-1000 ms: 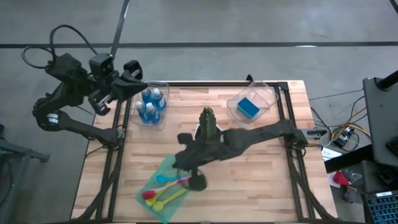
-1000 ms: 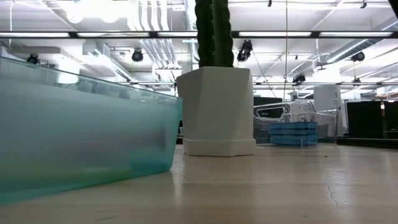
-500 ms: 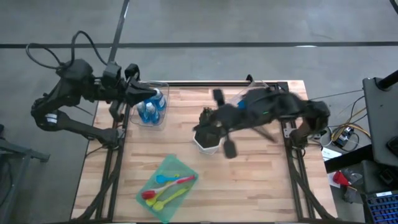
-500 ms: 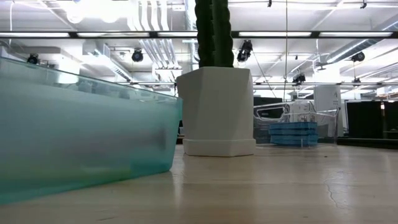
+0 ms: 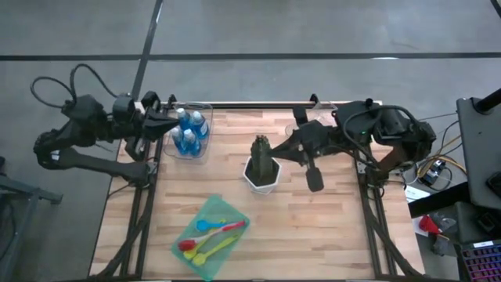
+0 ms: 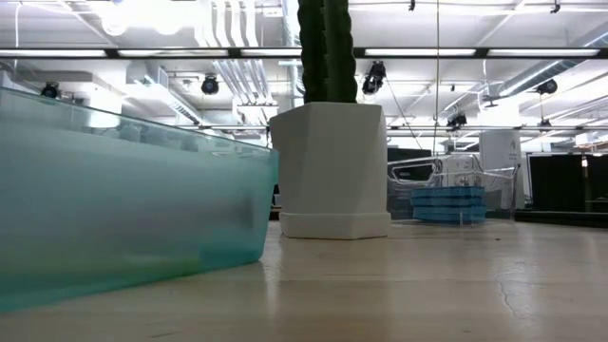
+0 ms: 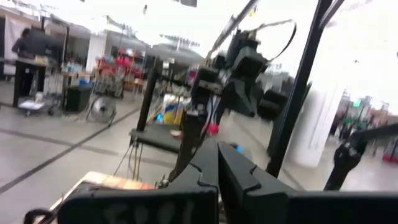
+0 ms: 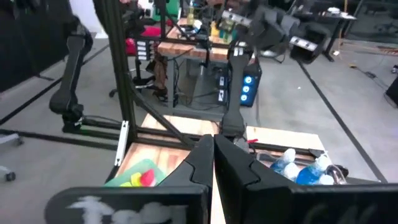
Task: Pick & Place Kitchen Sink Supplies
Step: Return to Home Position
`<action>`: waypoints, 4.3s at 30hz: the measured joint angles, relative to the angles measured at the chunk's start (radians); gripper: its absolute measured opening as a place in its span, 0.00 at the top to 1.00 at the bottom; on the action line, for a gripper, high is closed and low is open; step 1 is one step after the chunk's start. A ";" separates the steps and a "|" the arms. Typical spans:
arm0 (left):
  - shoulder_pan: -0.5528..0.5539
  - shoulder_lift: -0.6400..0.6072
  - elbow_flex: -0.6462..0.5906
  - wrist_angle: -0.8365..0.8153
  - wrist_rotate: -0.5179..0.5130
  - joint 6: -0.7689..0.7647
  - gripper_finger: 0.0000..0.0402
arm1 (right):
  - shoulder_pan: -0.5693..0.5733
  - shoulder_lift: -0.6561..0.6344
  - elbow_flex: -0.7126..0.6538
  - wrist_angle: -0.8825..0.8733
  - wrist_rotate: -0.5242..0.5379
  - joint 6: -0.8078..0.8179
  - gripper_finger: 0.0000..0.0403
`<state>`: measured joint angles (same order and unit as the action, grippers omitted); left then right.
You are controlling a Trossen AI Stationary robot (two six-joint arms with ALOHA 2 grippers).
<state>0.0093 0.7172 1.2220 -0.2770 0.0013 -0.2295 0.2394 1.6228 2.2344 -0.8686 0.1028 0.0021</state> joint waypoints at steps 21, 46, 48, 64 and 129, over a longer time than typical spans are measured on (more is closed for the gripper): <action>0.000 -0.353 -0.516 0.095 -0.130 -0.170 1.00 | -0.029 -0.542 -0.924 0.270 0.368 0.234 0.98; -0.005 -0.556 -0.828 0.204 -0.089 0.046 1.00 | -0.029 -1.184 -1.727 0.741 0.177 0.238 0.98; -0.005 -0.571 -0.866 0.211 -0.090 0.047 1.00 | -0.029 -1.232 -1.763 0.741 0.176 0.238 0.98; -0.005 -0.660 -1.130 0.410 -0.161 0.025 1.00 | -0.028 -1.565 -2.119 0.914 0.121 0.211 0.98; -0.006 -0.655 -1.216 0.372 -0.160 0.035 1.00 | -0.028 -1.530 -2.224 0.907 0.102 0.178 0.98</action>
<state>0.0035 0.0624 0.0063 0.0952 -0.1589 -0.1944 0.2111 0.0933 0.0109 0.0387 0.2047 0.1801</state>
